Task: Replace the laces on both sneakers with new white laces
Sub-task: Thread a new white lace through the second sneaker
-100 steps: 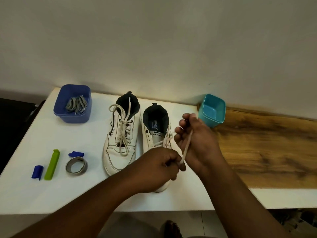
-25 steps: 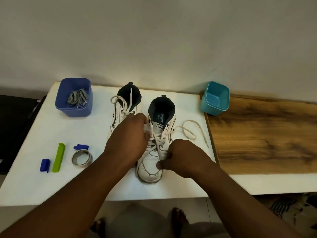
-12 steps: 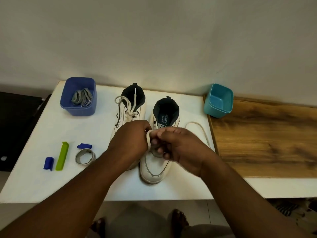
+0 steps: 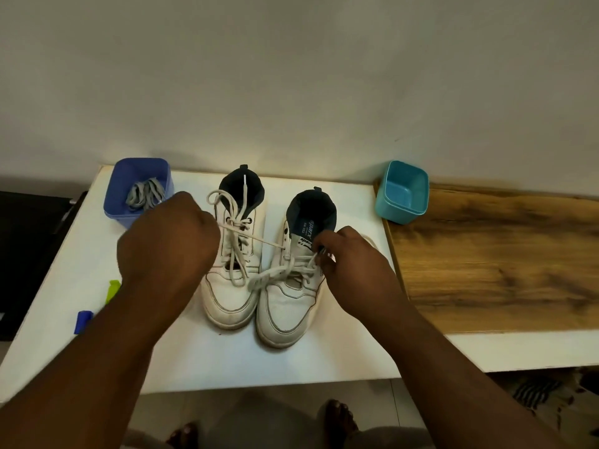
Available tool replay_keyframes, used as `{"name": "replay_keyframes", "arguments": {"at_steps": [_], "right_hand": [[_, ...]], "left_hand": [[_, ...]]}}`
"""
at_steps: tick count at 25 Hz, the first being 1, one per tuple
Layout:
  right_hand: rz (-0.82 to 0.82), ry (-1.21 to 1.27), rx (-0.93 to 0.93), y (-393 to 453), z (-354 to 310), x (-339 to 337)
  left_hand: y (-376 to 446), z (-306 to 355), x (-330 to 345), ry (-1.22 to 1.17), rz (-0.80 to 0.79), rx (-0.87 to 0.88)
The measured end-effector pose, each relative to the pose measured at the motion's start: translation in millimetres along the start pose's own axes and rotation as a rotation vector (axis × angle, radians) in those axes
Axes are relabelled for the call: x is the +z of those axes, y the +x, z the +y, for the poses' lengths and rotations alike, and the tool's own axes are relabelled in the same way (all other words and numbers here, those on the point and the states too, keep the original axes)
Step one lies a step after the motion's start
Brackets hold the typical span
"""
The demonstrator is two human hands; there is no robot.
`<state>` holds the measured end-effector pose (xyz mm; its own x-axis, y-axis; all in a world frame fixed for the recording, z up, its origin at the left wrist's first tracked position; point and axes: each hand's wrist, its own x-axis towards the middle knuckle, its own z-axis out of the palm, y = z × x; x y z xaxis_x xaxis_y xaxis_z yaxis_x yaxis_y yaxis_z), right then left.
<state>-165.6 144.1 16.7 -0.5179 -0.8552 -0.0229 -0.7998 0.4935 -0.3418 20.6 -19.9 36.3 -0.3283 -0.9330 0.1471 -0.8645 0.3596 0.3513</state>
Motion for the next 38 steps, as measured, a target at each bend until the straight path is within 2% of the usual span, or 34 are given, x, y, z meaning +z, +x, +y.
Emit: {"name": "replay_keyframes", "arguments": {"at_steps": [2, 5, 6, 9, 12, 14, 15, 18, 20, 22, 25, 27, 30, 32, 35, 38], "right_hand": [[-0.005, 0.040, -0.015, 0, -1, 3], [-0.020, 0.077, -0.015, -1, -6, 7], [-0.020, 0.079, -0.009, 0, -6, 7], [-0.029, 0.080, -0.006, 0, -3, 5], [-0.034, 0.076, 0.011, 1, -1, 4], [-0.033, 0.074, 0.024, 1, -2, 4], [-0.034, 0.070, 0.027, 0, -2, 5], [-0.049, 0.056, 0.020, -2, -6, 6], [-0.079, 0.076, 0.045, -3, -8, 4], [-0.099, 0.096, 0.058, -2, -8, 3], [-0.067, 0.114, 0.057, 0, -5, 3], [-0.074, 0.140, 0.062, -1, -5, 4], [-0.104, 0.131, 0.082, -2, -9, 3], [-0.084, 0.099, 0.084, -1, -11, 4], [-0.042, 0.106, 0.082, -2, -8, 4], [-0.045, 0.128, 0.099, -1, -8, 4]], "left_hand": [[-4, 2, 6, 0.198, -0.010, 0.044], [-18, 25, 30, 0.092, -0.109, 0.403], [-21, 32, 38, 0.056, -0.137, 0.455], [-18, 36, 45, 0.169, -0.135, 0.375], [-4, 16, 23, 0.369, 0.084, 0.137], [-1, 6, 15, 0.276, 0.165, 0.056], [-4, 7, 17, 0.220, 0.147, 0.092], [-18, 24, 37, 0.140, -0.035, 0.363], [-25, 32, 52, 0.126, -0.114, 0.417], [-22, 32, 52, 0.129, -0.110, 0.396], [-12, 21, 41, 0.169, -0.013, 0.299], [-7, 16, 34, 0.119, 0.001, 0.274], [-22, 31, 39, 0.105, -0.089, 0.434], [-30, 43, 47, 0.069, -0.108, 0.466], [-24, 40, 52, 0.100, -0.081, 0.400], [-17, 30, 43, 0.280, 0.012, 0.269]]}}
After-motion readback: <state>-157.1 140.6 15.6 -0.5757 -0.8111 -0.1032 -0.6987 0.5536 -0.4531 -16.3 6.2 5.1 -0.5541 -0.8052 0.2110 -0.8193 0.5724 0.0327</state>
